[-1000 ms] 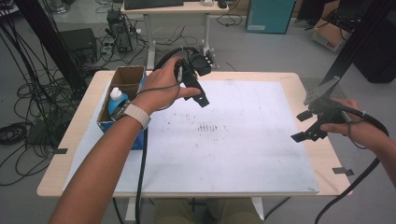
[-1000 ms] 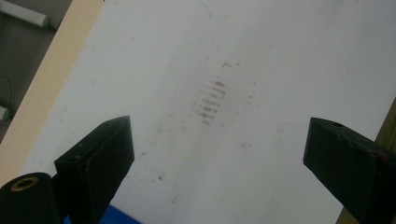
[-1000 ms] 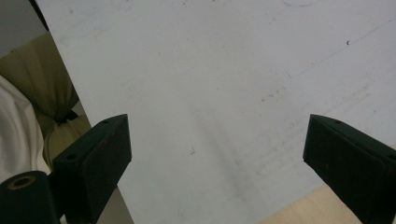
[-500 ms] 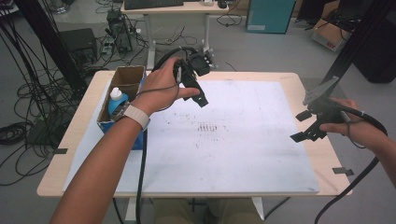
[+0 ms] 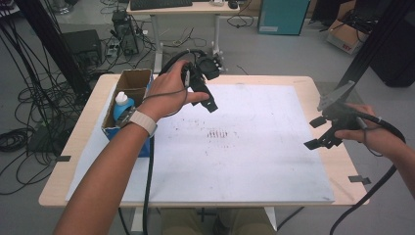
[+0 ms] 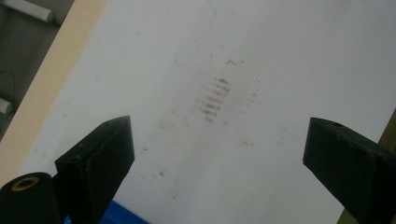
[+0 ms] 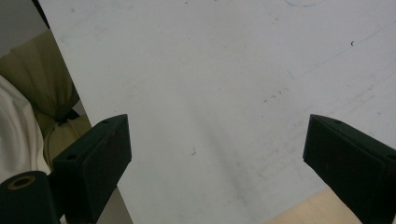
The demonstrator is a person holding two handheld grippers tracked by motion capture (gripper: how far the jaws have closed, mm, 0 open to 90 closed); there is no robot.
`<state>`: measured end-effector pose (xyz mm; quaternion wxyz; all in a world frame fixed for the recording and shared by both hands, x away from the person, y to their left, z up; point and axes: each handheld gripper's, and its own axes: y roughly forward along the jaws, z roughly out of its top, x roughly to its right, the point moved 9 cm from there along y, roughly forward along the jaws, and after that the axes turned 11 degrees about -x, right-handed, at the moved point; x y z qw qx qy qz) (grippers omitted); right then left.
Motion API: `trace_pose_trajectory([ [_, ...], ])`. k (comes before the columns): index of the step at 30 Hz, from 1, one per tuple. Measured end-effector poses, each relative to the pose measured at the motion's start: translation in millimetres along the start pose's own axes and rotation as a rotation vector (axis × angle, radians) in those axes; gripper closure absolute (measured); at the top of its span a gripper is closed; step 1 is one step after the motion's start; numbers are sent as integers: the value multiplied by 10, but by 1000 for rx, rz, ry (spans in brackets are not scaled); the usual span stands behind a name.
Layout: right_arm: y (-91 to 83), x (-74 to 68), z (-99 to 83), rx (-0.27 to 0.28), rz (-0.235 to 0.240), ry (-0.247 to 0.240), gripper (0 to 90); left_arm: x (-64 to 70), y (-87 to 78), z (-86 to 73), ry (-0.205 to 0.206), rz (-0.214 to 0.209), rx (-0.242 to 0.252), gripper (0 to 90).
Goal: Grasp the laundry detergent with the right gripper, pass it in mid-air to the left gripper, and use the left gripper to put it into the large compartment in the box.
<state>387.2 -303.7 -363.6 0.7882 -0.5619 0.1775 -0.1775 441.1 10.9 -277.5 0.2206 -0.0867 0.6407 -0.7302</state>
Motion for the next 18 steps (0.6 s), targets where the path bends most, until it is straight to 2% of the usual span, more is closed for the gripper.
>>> trace_pose_trajectory([
  [12,-2,-10,-14,1,0,1,76,2,16,-5,-17,-6,3,92],
  [14,-9,-13,-13,5,-1,4,76,-10,11,-8,-9,0,2,92],
  [15,-13,-14,-14,3,0,6,76,1,14,-9,-20,-7,4,92],
  [16,-11,-27,-8,5,-1,29,76,4,14,-14,-22,-9,2,92],
  [18,-9,-29,-9,6,-1,25,75,-1,20,-13,-18,-6,6,93],
])
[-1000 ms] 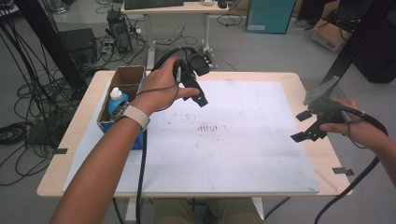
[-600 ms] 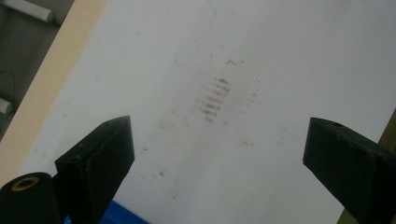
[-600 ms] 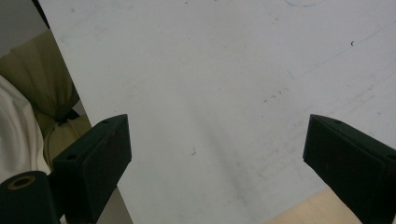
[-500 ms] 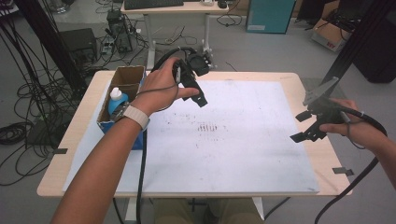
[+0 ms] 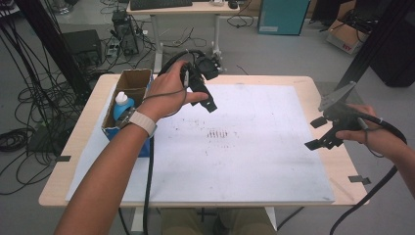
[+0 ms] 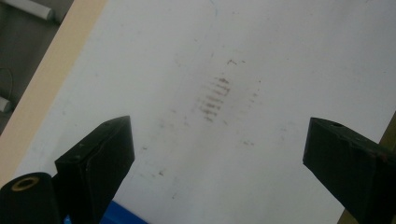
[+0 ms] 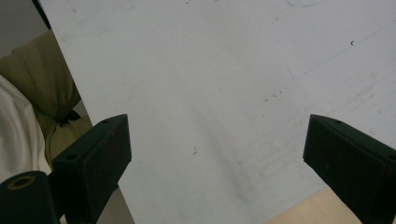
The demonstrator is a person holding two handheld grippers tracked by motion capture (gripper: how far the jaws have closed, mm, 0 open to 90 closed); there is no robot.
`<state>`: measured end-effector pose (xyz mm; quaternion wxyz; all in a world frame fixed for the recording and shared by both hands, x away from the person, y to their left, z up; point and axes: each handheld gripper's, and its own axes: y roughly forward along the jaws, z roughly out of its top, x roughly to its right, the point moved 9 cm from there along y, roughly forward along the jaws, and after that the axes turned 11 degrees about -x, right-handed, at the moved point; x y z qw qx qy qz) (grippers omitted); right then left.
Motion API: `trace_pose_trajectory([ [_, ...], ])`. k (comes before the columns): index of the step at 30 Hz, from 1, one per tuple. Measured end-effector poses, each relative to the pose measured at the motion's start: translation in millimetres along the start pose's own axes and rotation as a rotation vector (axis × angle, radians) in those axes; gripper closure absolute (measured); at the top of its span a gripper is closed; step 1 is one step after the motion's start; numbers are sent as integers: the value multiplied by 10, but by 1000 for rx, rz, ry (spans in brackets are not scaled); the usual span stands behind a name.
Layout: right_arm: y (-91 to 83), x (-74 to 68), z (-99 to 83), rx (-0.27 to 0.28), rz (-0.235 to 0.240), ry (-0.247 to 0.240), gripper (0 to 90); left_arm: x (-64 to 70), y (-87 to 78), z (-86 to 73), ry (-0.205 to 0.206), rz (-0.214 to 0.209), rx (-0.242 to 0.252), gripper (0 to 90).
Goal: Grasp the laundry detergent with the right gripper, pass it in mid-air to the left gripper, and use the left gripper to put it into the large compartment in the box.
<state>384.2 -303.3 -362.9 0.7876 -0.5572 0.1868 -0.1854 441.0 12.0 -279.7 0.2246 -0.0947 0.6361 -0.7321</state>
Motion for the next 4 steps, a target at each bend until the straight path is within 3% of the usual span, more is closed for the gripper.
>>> trace_pose_trajectory([
  [4,10,-14,-9,0,2,3,75,-4,4,-7,3,5,-3,92],
])
